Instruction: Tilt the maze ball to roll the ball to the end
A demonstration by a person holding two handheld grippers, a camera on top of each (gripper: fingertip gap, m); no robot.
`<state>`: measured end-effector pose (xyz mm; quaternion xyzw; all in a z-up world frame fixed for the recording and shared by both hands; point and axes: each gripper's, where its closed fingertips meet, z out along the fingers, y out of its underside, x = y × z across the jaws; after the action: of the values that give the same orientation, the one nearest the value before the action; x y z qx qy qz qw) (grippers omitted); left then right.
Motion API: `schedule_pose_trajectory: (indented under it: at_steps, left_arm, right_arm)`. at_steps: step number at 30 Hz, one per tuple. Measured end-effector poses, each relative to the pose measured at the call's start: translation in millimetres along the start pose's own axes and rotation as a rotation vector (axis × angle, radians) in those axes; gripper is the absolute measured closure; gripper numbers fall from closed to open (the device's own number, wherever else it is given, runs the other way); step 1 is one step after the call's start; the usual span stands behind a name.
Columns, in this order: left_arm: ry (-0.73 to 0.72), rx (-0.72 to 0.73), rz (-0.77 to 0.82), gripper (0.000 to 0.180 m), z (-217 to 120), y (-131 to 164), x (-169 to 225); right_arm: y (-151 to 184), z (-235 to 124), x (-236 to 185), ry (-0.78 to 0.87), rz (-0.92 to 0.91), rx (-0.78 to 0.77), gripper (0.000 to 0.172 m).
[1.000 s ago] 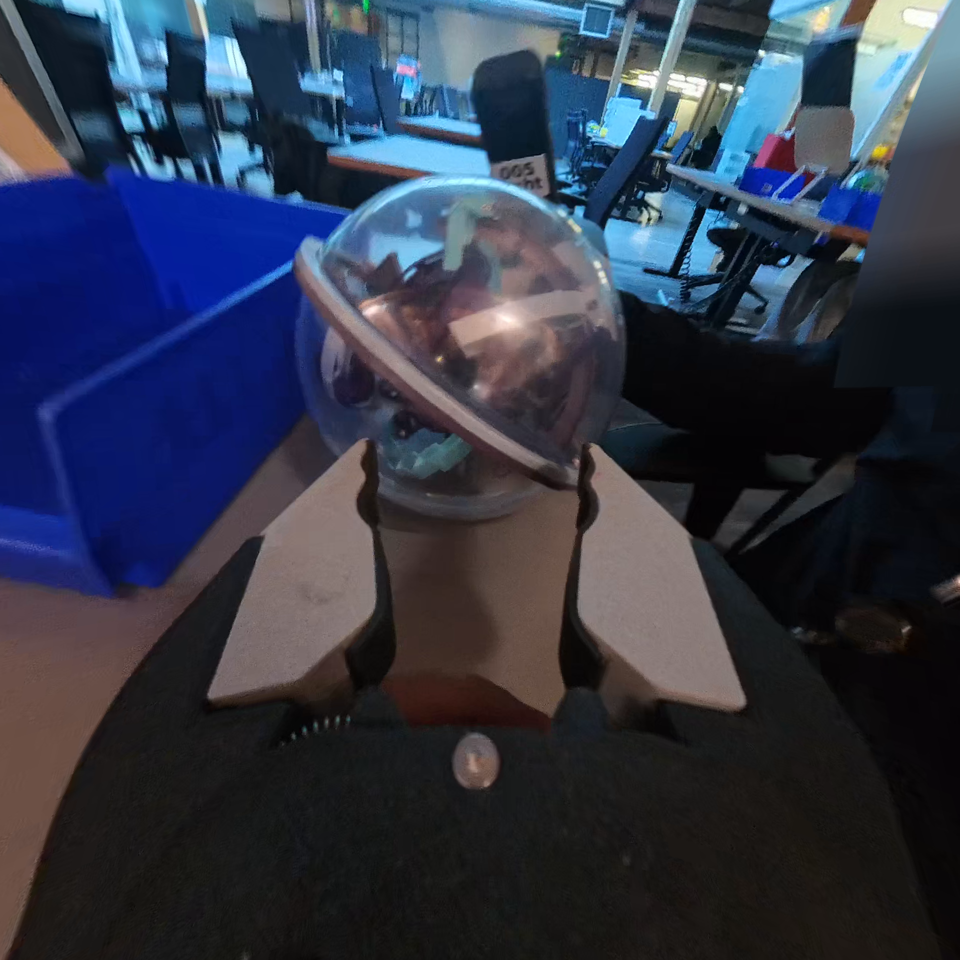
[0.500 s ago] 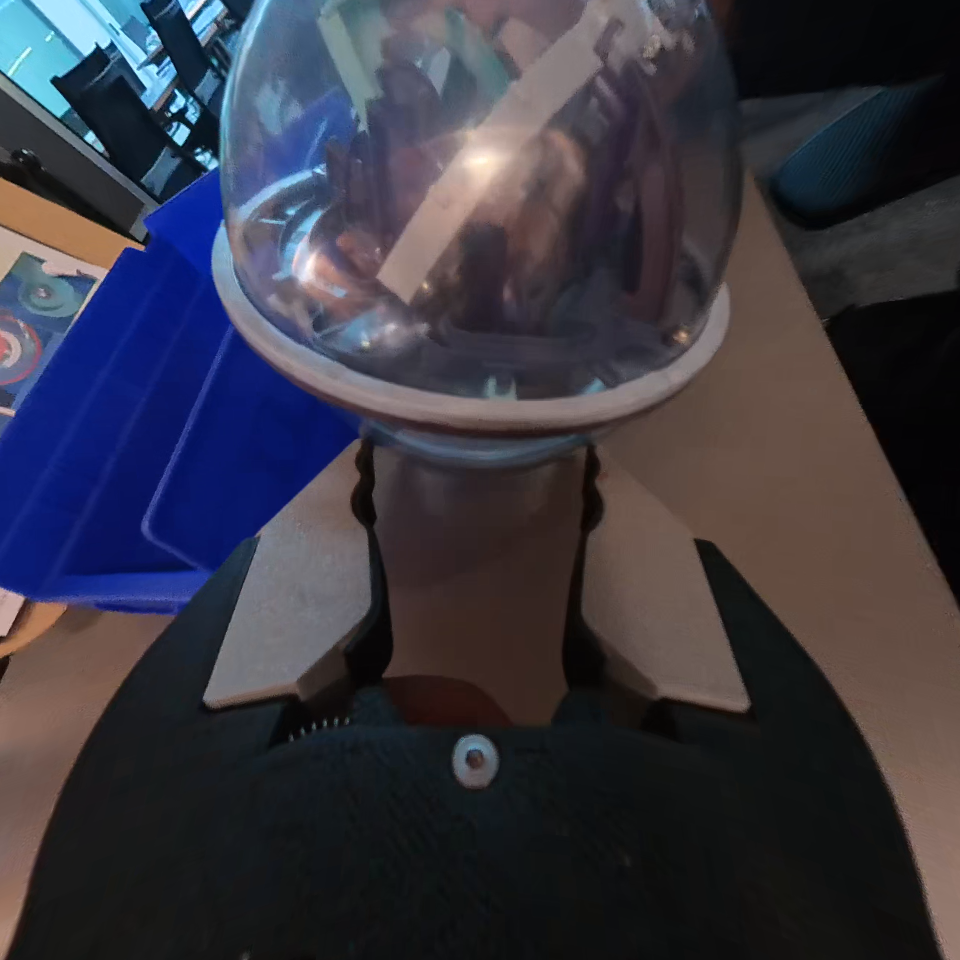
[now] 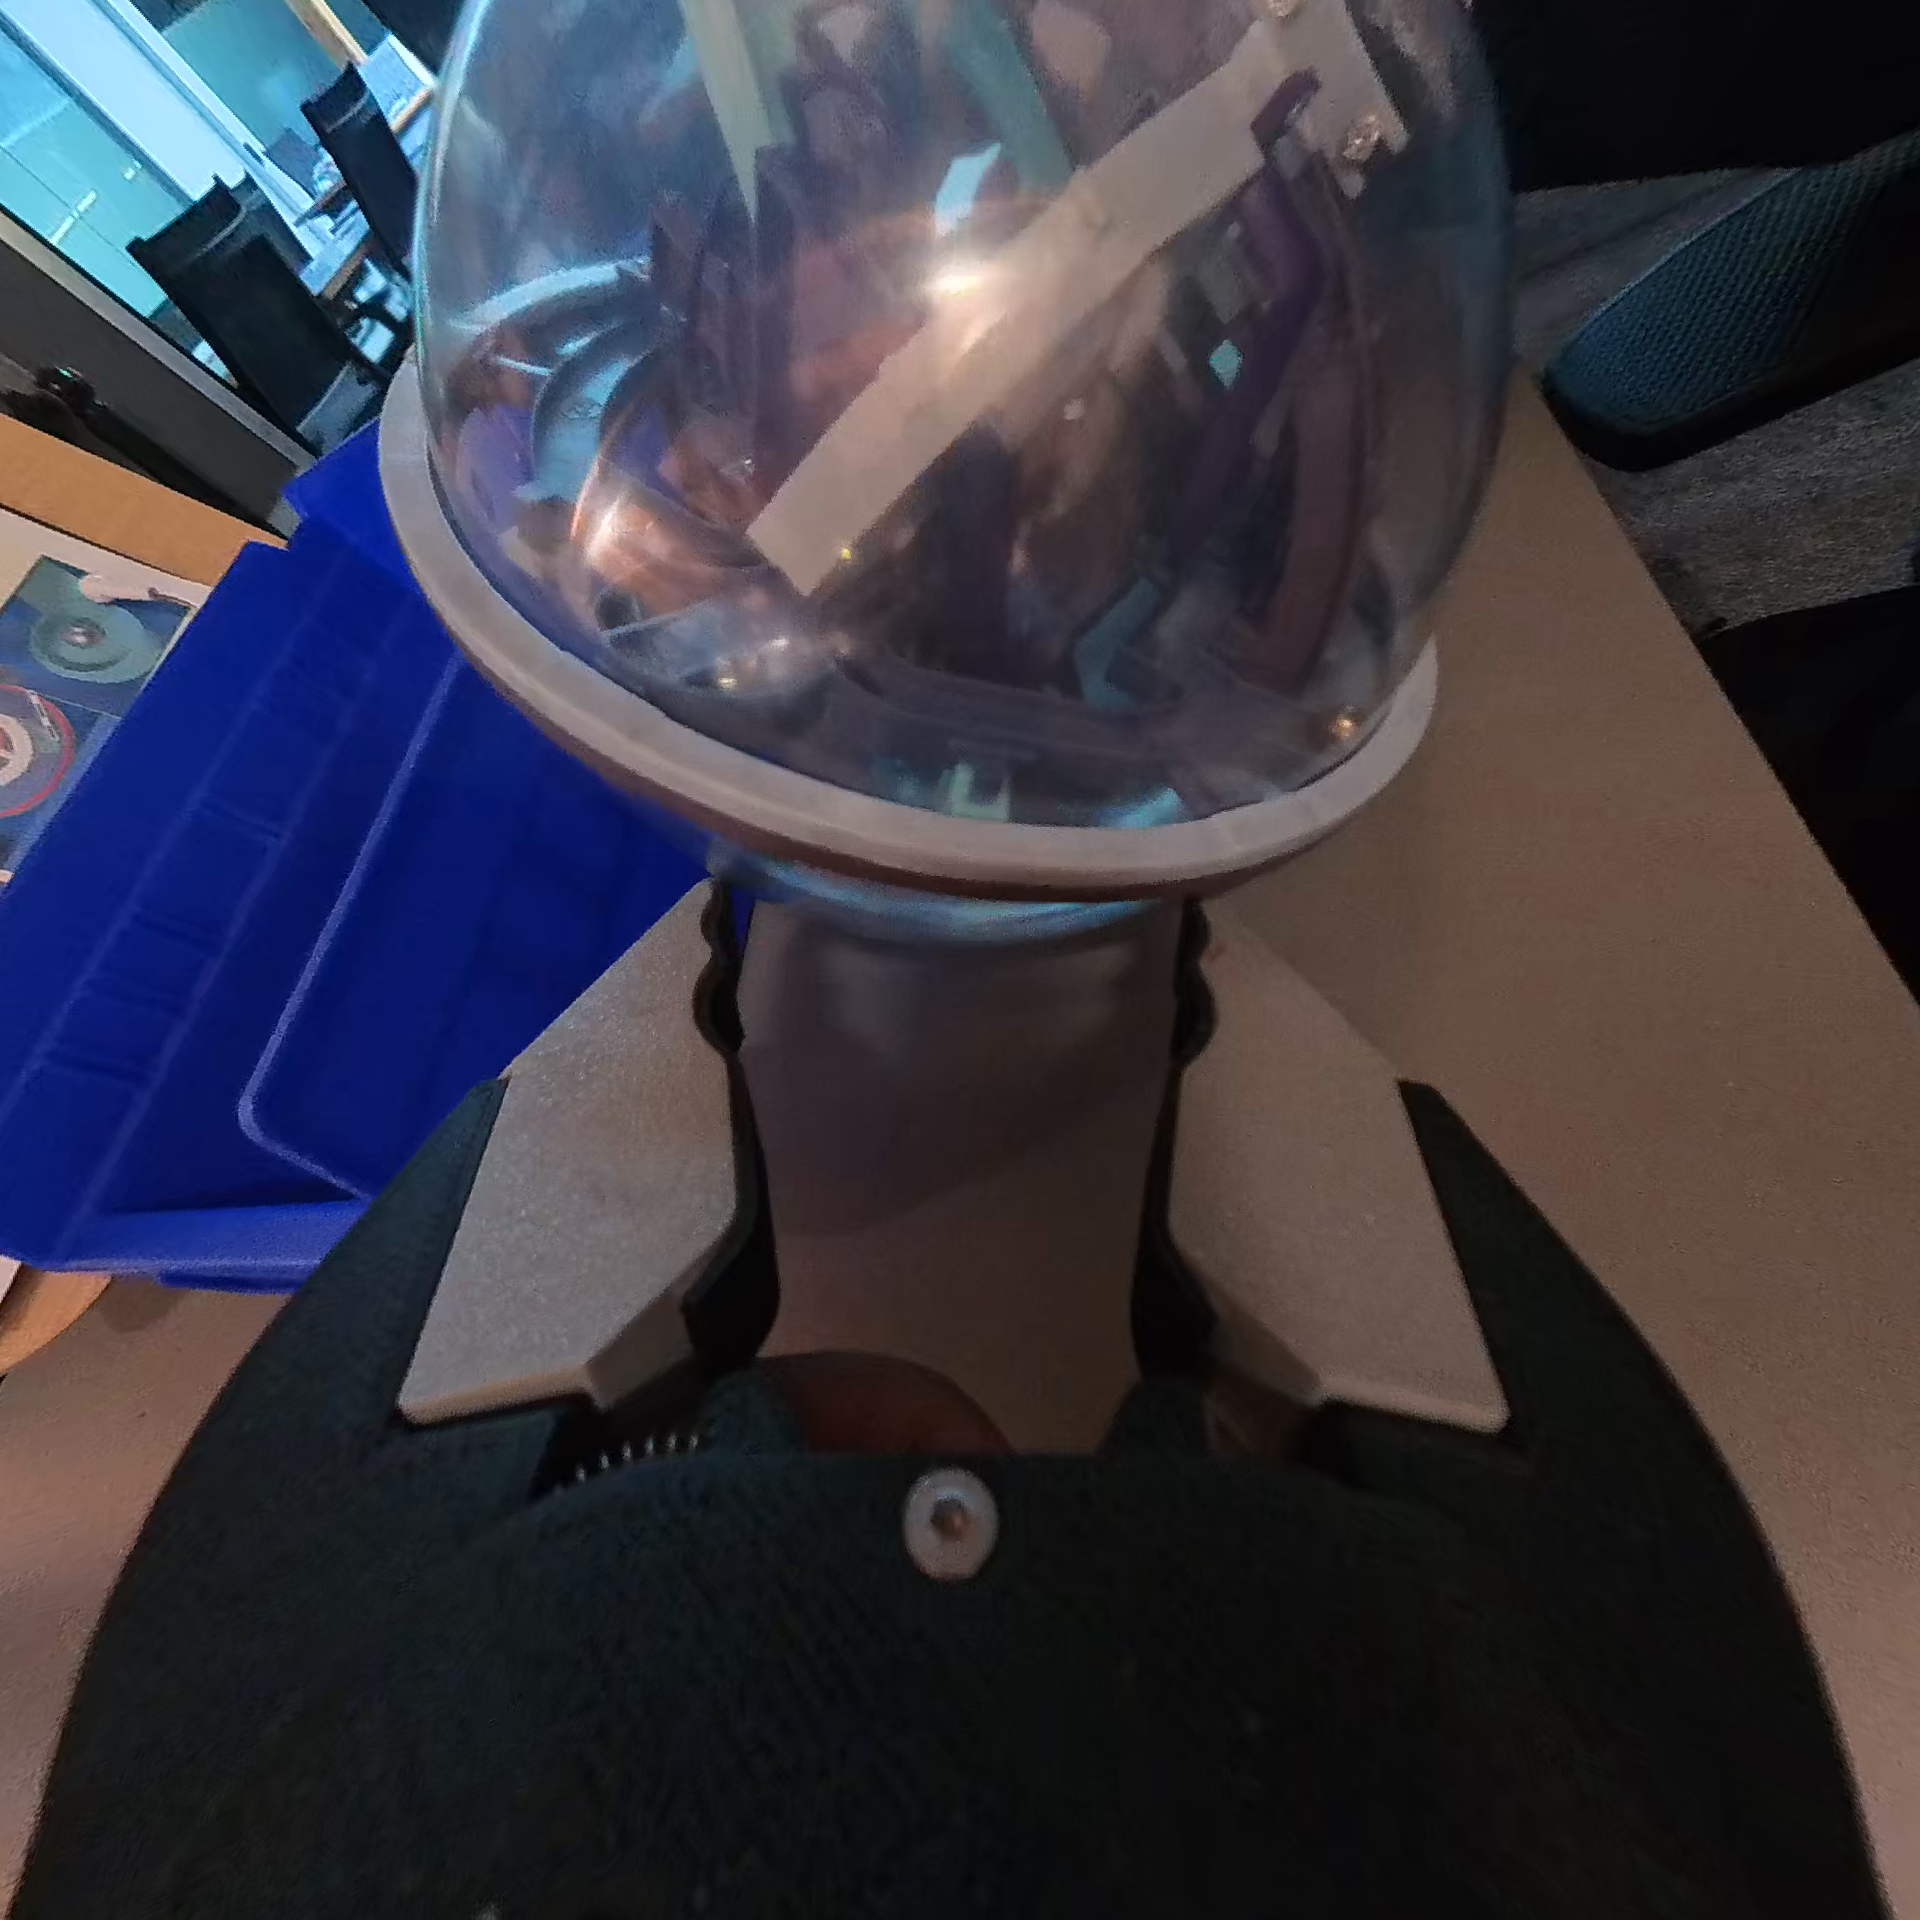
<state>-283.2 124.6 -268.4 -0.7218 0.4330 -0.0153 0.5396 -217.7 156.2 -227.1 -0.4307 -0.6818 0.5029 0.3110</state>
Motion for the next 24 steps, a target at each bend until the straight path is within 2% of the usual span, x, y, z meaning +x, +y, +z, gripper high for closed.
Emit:
schedule_pose_trajectory:
  at_steps: [8,12,17,22,24]
  left_arm:
    - [0.029,-0.004,-0.004,0.095,3,-2,5]
    - [0.039,-0.016,-0.021,0.094,7,-1,5]
    - [0.033,-0.005,0.003,0.091,11,-6,3]
    - [0.043,-0.043,-0.030,0.073,20,-5,0]
    - [0.034,-0.041,-0.012,0.074,21,-5,-1]
  right_arm:
    - [-16,-6,-8,0.039,-0.139,0.055,0.032]
    - [-15,-5,-4,0.041,-0.099,0.046,0.031]
    - [-4,-3,0,-0.033,0.012,0.006,0.025]
    - [-1,4,4,-0.028,0.021,-0.007,0.021]
    - [0,4,5,-0.019,0.006,-0.018,0.020]
